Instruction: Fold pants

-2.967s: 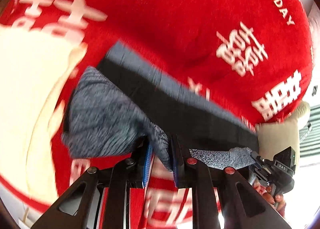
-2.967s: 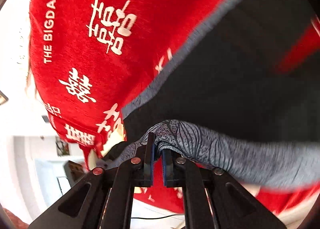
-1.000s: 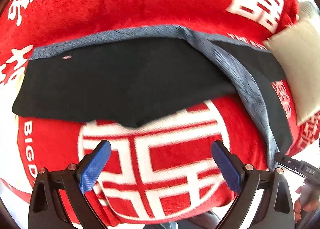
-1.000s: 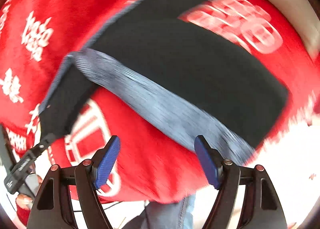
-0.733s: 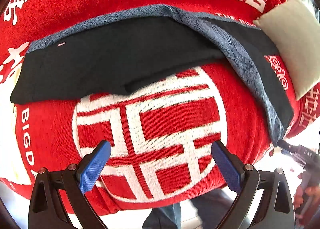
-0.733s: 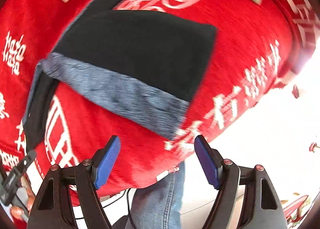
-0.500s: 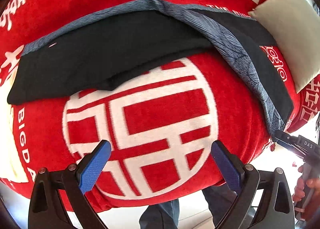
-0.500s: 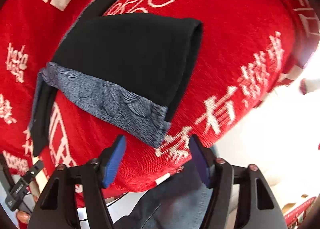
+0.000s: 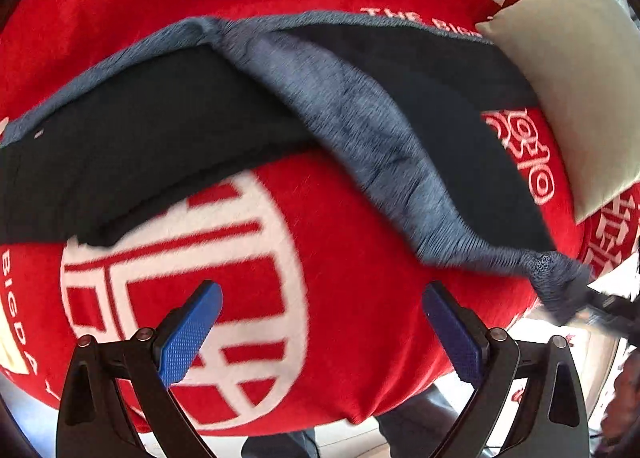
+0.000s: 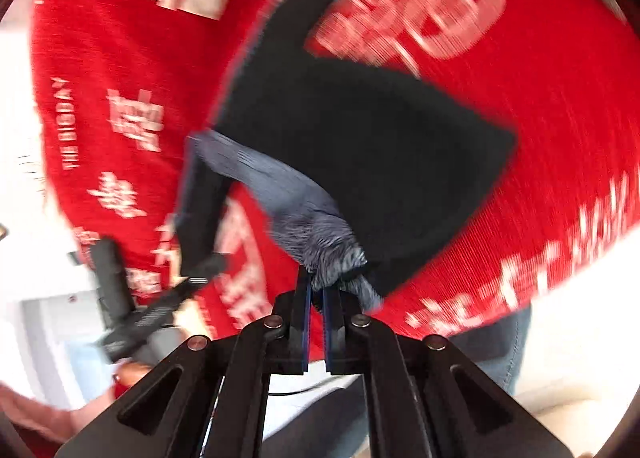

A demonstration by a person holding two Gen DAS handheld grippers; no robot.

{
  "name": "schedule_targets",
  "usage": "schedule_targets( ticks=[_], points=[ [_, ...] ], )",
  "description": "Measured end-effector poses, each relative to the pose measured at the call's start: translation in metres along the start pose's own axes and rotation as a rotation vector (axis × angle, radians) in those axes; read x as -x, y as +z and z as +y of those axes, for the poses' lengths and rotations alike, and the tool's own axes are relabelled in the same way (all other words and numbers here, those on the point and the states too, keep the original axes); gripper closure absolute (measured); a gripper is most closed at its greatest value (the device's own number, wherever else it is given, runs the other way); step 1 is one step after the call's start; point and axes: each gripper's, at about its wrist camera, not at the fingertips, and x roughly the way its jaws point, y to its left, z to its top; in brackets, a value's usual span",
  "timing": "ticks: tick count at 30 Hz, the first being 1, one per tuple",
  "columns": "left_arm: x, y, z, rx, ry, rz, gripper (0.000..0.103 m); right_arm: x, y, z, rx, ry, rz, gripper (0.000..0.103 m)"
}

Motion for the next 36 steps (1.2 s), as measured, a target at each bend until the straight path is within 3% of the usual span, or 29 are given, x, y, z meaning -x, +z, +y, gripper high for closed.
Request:
schedule_targets(
  ticks=[6, 11, 16, 20, 24, 26, 27, 28, 29, 33, 35, 36],
  points=[
    [0.007, 0.036, -0.016, 0.056, 0.018, -0.037, 0.003, 0.034, 0.095, 0.041, 0.101, 0.062, -0.053, 0.100],
    [0.023, 0.063, -0.024, 0.093, 0.052, -0.115, 0.003, 0.043, 0.179, 0.069, 0.177, 0.015, -0.103, 0.100],
    [0.018, 0.095, -0.032, 0.110, 0.105, -0.154, 0.003, 0.043, 0.255, 0.091, 0.272, -0.133, -0.156, 0.100],
    [0.007, 0.127, -0.037, 0.121, 0.136, -0.191, 0.003, 0.027, 0.299, 0.079, 0.273, -0.255, -0.137, 0.100],
    [-0.014, 0.153, -0.035, 0.149, 0.166, -0.179, 0.003, 0.002, 0.319, 0.064, 0.309, -0.377, -0.070, 0.092],
    [-0.020, 0.160, -0.033, 0.150, 0.185, -0.176, 0.003, -0.003, 0.317, 0.068, 0.339, -0.411, -0.065, 0.070],
    [-0.021, 0.164, -0.032, 0.148, 0.194, -0.179, 0.003, -0.001, 0.313, 0.072, 0.364, -0.410, -0.080, 0.048],
    [-0.022, 0.166, -0.031, 0.147, 0.203, -0.182, 0.003, 0.002, 0.308, 0.078, 0.386, -0.407, -0.098, 0.039],
    [-0.023, 0.170, -0.029, 0.149, 0.216, -0.185, 0.003, 0.008, 0.302, 0.085, 0.410, -0.426, -0.129, 0.037],
    [-0.028, 0.183, -0.022, 0.169, 0.241, -0.191, 0.003, 0.019, 0.283, 0.102, 0.474, -0.441, -0.200, 0.036],
    [-0.033, 0.191, -0.017, 0.174, 0.269, -0.193, 0.003, 0.004, 0.286, 0.097, 0.462, -0.450, -0.150, 0.054],
    [-0.036, 0.192, -0.014, 0.178, 0.281, -0.192, 0.003, -0.006, 0.290, 0.094, 0.452, -0.462, -0.122, 0.068]
  ],
)
